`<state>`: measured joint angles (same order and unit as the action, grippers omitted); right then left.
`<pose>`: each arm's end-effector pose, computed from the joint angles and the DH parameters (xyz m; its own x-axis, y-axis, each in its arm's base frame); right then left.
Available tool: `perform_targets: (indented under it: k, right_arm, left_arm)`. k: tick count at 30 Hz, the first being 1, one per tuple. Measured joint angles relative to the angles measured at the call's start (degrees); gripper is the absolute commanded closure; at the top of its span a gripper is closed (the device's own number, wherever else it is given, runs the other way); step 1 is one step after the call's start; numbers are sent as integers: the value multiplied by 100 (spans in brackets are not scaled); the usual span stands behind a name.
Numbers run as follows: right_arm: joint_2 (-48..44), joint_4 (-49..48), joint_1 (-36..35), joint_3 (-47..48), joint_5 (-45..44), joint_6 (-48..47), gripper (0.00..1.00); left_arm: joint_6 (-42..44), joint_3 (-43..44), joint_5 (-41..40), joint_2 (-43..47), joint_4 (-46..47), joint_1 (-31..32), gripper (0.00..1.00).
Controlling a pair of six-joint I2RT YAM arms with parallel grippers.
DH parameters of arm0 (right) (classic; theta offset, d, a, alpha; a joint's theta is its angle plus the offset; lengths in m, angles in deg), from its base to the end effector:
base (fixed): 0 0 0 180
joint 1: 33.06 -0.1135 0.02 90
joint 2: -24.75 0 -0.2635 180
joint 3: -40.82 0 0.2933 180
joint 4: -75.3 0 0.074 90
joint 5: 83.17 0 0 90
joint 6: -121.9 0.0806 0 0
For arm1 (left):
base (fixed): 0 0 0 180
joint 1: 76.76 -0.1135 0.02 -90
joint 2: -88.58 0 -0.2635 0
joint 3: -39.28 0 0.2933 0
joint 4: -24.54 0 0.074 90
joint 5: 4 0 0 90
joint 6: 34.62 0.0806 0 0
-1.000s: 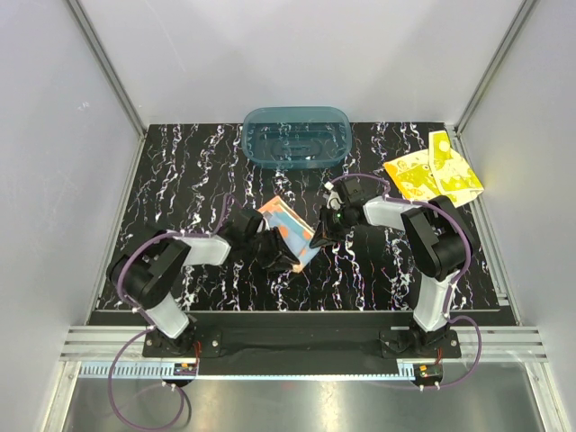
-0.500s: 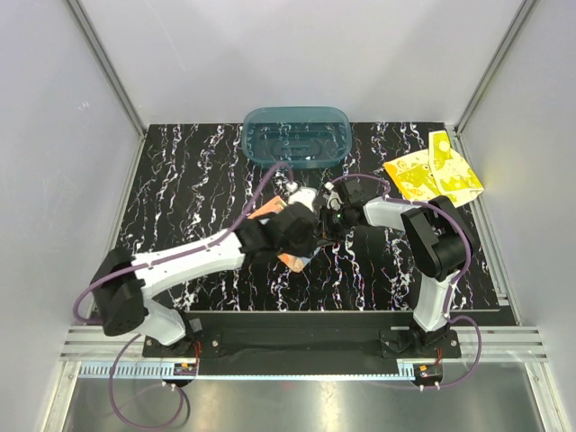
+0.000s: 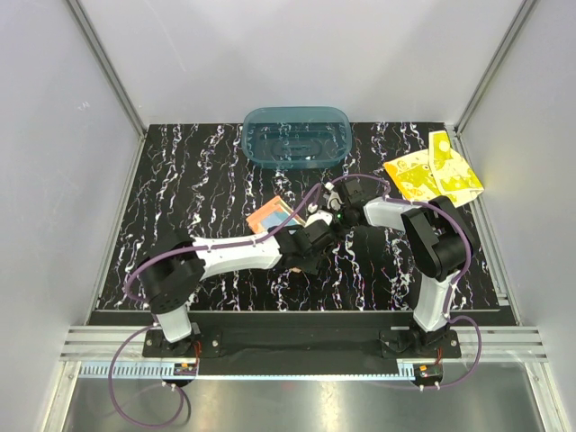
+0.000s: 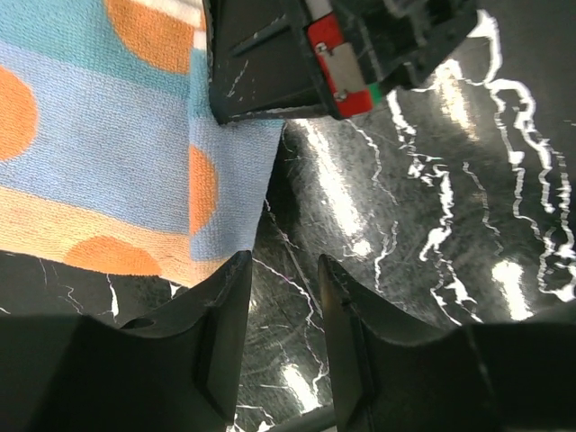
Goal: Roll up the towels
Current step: Roll the towel
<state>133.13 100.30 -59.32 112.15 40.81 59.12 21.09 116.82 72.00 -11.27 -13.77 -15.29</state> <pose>0.3416 0.2188 0.0624 -0.9797 -0.0604 -0.1910 -0.1728 0.7370 0.6534 0.2135 -0.3519 0.1291 -0.7922 0.3127 -0.5241 0.4230 0.9003 -0.1022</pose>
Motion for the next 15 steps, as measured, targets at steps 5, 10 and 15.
perform_targets:
  k: [5,10,15]
  right_arm:
    - [0,0,0,0,2,0,95]
    - [2,-2,0,0,2,-2,95]
    - [15,-4,0,2,13,-2,95]
  left_arm:
    - [2,-17,-66,-85,4,0,61]
    - [46,-24,-166,-98,-4,0,60]
    - [122,-22,-387,-138,-116,0,60]
